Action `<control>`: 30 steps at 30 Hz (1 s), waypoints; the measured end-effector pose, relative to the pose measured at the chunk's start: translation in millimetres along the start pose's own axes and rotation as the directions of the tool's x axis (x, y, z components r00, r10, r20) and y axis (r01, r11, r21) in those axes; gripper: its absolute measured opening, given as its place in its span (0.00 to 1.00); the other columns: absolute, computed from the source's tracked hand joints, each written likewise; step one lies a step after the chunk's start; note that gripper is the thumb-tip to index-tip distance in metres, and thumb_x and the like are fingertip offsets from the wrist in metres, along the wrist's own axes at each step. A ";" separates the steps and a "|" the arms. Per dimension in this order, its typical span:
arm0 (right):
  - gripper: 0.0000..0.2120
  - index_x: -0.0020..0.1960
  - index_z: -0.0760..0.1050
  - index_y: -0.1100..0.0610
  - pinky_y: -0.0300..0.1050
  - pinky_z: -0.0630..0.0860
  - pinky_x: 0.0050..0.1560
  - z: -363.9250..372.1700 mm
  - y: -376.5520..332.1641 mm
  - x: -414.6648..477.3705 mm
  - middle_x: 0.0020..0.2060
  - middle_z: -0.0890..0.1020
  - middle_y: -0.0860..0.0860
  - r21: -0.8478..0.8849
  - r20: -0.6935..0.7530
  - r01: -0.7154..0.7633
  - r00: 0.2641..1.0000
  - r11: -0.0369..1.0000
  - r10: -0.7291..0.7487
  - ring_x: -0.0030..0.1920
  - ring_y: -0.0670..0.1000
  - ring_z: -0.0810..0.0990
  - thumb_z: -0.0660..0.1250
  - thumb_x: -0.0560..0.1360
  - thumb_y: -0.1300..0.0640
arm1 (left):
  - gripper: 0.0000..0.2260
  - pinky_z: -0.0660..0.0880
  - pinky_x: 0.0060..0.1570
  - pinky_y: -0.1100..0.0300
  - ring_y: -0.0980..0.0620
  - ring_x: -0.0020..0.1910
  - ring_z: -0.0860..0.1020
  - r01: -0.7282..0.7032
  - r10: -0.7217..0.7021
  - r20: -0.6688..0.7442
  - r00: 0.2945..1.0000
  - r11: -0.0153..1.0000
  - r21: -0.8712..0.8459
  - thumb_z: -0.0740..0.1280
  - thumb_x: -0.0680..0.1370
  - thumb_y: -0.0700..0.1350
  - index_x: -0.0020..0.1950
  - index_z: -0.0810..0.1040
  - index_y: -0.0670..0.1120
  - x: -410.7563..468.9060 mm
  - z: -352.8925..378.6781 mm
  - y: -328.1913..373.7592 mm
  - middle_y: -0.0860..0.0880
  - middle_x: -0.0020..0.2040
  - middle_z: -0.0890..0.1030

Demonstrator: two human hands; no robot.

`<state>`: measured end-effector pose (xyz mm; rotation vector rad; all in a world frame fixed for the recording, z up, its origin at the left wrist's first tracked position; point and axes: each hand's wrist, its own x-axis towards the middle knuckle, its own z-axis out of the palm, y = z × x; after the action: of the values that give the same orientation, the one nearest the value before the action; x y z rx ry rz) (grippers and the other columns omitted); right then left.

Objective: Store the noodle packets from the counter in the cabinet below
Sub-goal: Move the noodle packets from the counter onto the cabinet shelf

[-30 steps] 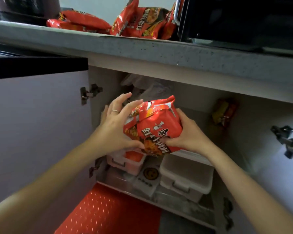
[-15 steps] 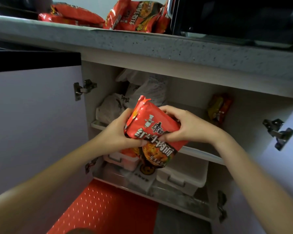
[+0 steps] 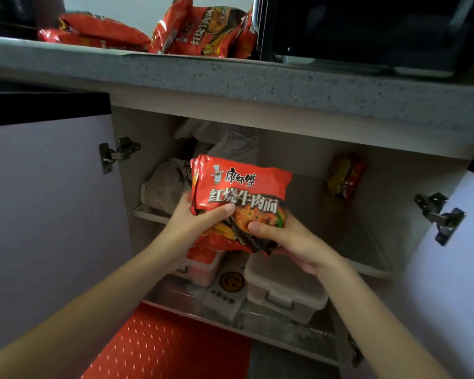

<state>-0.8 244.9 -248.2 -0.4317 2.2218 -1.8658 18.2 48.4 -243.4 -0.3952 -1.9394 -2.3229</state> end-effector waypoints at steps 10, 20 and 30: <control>0.48 0.70 0.58 0.49 0.38 0.77 0.55 -44.5 20.2 3.7 0.62 0.76 0.48 -0.115 0.048 0.085 0.996 0.990 -0.080 0.59 0.45 0.79 0.78 0.56 0.49 | 0.24 0.79 0.53 0.50 0.46 0.54 0.82 0.204 -0.203 0.170 0.964 0.979 0.011 0.72 0.67 0.48 0.62 0.73 0.50 19.1 7.1 -21.8 0.47 0.56 0.83; 0.42 0.72 0.54 0.50 0.43 0.75 0.61 -106.8 63.1 29.9 0.64 0.72 0.47 -0.258 -0.209 0.067 0.970 0.964 -0.123 0.63 0.46 0.74 0.76 0.67 0.54 | 0.30 0.78 0.51 0.57 0.51 0.51 0.81 0.088 -0.094 0.026 0.995 0.977 0.196 0.80 0.62 0.41 0.62 0.73 0.47 98.9 69.4 -74.7 0.49 0.53 0.82; 0.35 0.78 0.50 0.51 0.53 0.58 0.73 -226.8 135.5 80.9 0.75 0.59 0.56 -0.655 -0.640 -0.571 0.768 0.495 0.040 0.74 0.58 0.60 0.51 0.77 0.36 | 0.39 0.69 0.65 0.50 0.47 0.63 0.74 -0.017 0.098 -0.254 0.962 0.953 0.303 0.78 0.65 0.44 0.71 0.62 0.47 206.3 117.7 -161.5 0.47 0.63 0.76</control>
<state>-166.1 446.9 -338.8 0.5071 3.2022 -0.6209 -201.4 213.8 -326.3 -0.1038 -2.0628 -1.8878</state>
